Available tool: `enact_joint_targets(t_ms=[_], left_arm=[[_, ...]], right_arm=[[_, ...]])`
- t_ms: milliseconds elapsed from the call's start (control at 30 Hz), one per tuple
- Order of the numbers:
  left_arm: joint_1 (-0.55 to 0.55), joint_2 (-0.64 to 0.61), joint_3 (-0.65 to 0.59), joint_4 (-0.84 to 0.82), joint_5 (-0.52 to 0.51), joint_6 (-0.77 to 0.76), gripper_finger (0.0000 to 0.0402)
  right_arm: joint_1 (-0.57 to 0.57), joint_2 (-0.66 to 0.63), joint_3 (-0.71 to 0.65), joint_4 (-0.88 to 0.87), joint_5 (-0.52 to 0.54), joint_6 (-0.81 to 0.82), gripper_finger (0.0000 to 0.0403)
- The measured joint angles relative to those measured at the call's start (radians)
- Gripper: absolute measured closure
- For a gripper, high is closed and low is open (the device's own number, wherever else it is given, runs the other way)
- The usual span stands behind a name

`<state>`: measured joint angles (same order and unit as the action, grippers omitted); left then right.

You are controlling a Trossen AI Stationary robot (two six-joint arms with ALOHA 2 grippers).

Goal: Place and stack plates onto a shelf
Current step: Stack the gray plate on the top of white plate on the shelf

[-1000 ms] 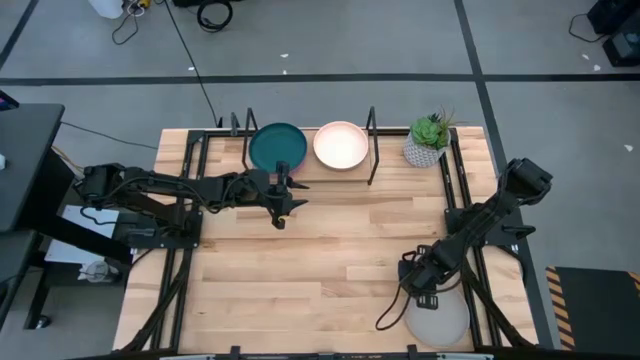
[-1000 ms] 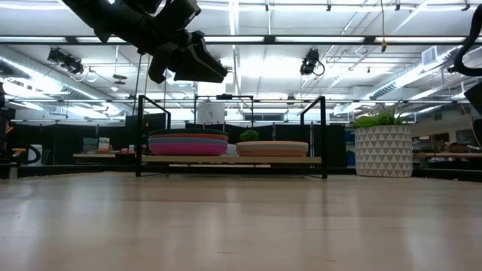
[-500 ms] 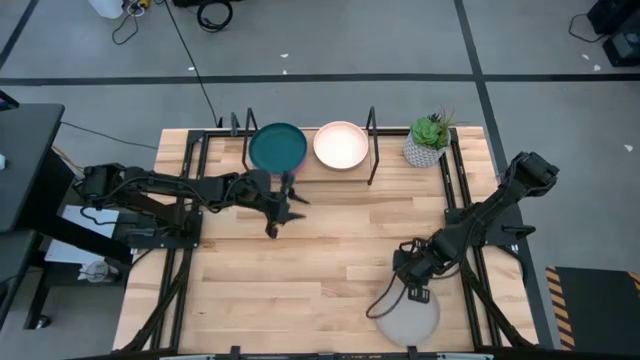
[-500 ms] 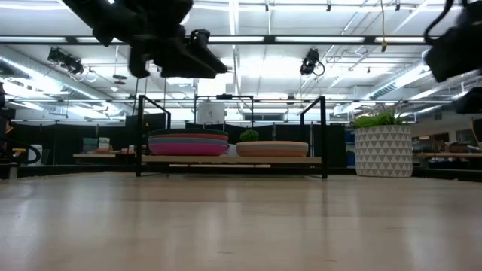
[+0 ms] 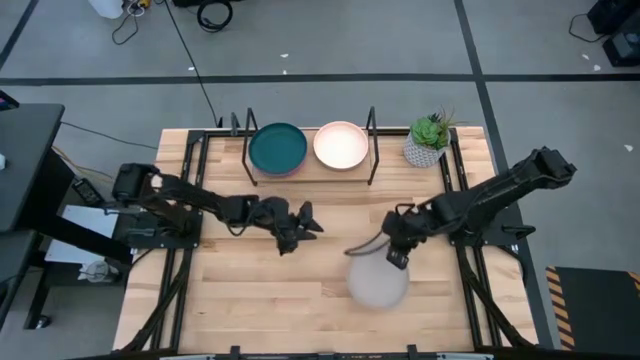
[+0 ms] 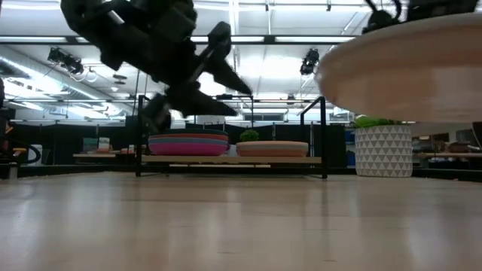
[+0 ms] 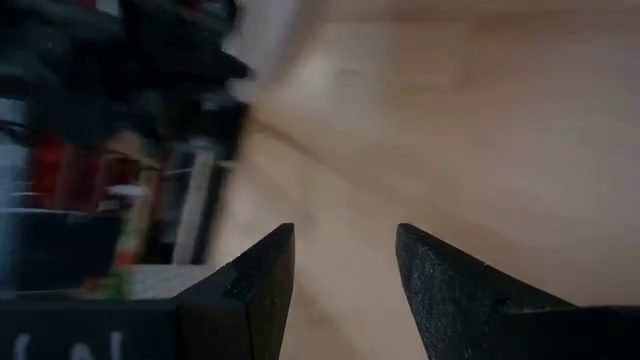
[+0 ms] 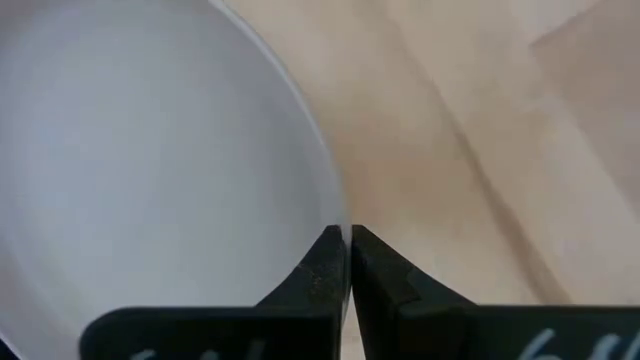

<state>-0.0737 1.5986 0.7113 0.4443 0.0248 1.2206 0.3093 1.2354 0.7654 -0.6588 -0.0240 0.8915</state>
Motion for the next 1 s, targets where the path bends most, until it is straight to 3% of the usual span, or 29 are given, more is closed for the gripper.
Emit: enact_joint_targets(t_ms=[167, 467, 1000], left_arm=[[-0.026, 0.085, 0.003, 0.186, -0.031, 0.101, 0.0218], [-0.049, 0.173, 0.045, 0.326, -0.040, 0.188, 0.0218], [-0.050, 0.283, 0.151, 0.329, -0.022, 0.359, 0.0218]], right_arm=[[-0.087, 0.012, 0.000, 0.046, -0.054, -0.059, 0.0386], [-0.211, 0.017, 0.000, 0.113, -0.148, -0.190, 0.0386], [-0.351, 0.023, 0.001, 0.161, -0.217, -0.336, 0.0385]])
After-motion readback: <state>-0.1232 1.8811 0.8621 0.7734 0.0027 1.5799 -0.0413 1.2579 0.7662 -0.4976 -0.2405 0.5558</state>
